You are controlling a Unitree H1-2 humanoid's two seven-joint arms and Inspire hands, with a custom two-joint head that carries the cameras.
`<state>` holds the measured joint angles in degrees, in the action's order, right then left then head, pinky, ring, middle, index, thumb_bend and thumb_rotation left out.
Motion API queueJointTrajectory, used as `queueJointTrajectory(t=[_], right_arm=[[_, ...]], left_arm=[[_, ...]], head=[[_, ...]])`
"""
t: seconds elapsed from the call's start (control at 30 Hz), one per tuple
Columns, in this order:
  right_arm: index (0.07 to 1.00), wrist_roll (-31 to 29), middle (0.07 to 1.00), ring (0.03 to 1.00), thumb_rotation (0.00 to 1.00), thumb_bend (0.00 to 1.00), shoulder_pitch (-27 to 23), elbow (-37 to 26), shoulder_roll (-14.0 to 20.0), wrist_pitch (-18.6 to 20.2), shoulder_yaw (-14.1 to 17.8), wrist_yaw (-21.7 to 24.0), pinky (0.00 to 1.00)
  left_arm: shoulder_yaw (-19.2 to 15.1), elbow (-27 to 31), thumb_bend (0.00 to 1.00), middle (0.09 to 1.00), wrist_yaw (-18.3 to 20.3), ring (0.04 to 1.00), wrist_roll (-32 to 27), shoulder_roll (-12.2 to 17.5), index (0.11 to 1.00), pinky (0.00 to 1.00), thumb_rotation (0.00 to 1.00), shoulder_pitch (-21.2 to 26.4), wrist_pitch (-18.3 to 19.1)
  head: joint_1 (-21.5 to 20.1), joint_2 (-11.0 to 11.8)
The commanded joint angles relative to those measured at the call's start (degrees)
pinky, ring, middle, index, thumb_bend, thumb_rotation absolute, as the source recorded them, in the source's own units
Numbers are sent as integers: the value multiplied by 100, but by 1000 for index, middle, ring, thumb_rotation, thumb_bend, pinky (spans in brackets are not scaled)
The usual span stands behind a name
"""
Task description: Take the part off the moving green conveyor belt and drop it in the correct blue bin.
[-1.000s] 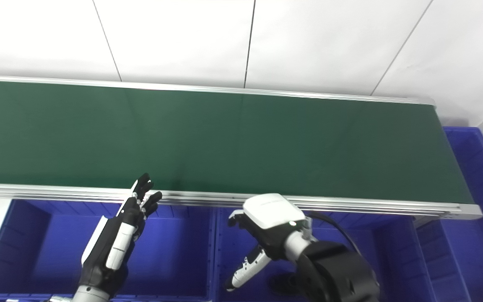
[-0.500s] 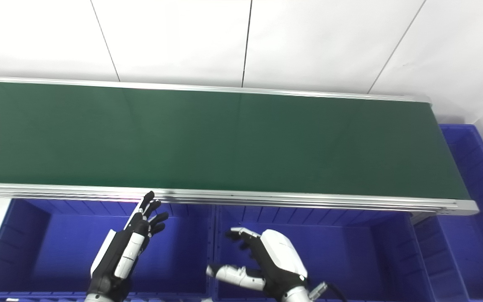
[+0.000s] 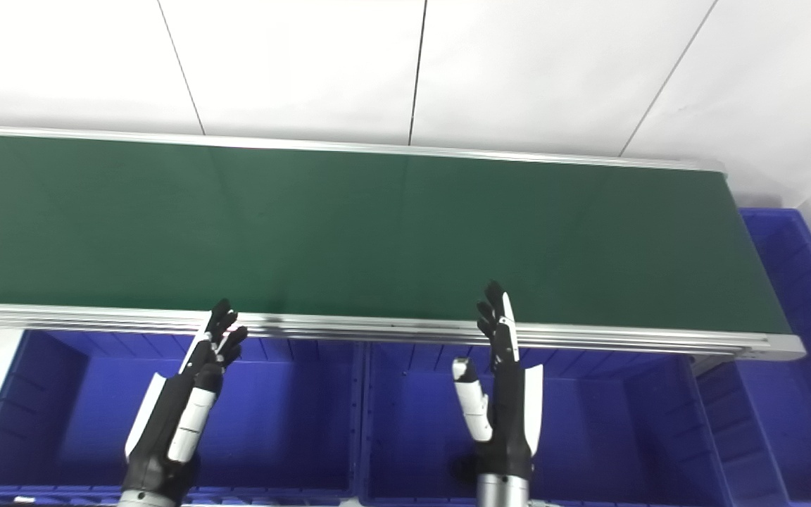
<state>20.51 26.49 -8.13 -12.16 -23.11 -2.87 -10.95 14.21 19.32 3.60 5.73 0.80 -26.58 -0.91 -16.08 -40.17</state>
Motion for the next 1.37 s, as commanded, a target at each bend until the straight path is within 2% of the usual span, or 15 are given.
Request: queueJointTrajectory(t=[0.0, 0.13, 0.37, 0.6, 0.73, 0.87, 1.13, 1.33], right_arm=[[999, 108, 988, 955, 1000, 702, -35, -98, -182, -299, -112, -206, 955], [1000, 240, 1000, 986, 1000, 719, -40, -108, -153, -203, -207, -353, 994], [1000, 347, 1000, 984, 1000, 733, -51, -137, -55, -122, -308, -460, 991], [980, 303, 997, 984, 1000, 767, -80, -146, -31, 85, -348, -416, 987], [996, -99, 1000, 987, 1000, 746, 5, -277, 32, 441, -466, -119, 973], [999, -718, 983, 964, 1000, 733, 367, -681, 45, 771, -670, 136, 943], [994, -1347, 979, 955, 1000, 783, 989, -1280, 136, 792, -997, 282, 955], [988, -1281, 976, 954, 1000, 757, 1102, -1354, 300, 720, -1121, 340, 948]], left_arm=[[-19, 124, 655, 1000, -32, 968, -45, -48, 1000, 999, 973, 61, -278], [-49, 106, 645, 1000, -44, 966, -23, -34, 1000, 1000, 983, 108, -283], [-89, 8, 633, 1000, -134, 964, 134, -53, 1000, 997, 980, 172, -438], [-83, -22, 669, 1000, -203, 977, 221, -104, 1000, 985, 981, 171, -476], [-63, -23, 679, 1000, -192, 987, 244, -120, 1000, 989, 975, 157, -493], [-46, 11, 658, 1000, -213, 994, 300, -141, 1000, 996, 974, 107, -549], [-22, 61, 635, 1000, -214, 1000, 228, -177, 1000, 1000, 983, -22, -774], [25, 66, 648, 1000, -199, 1000, 241, -217, 1000, 1000, 979, -103, -865]], head=[[4, -3], [-17, -6], [-15, -5], [12, -9], [40, -21], [86, -55], [107, -144], [111, -179]])
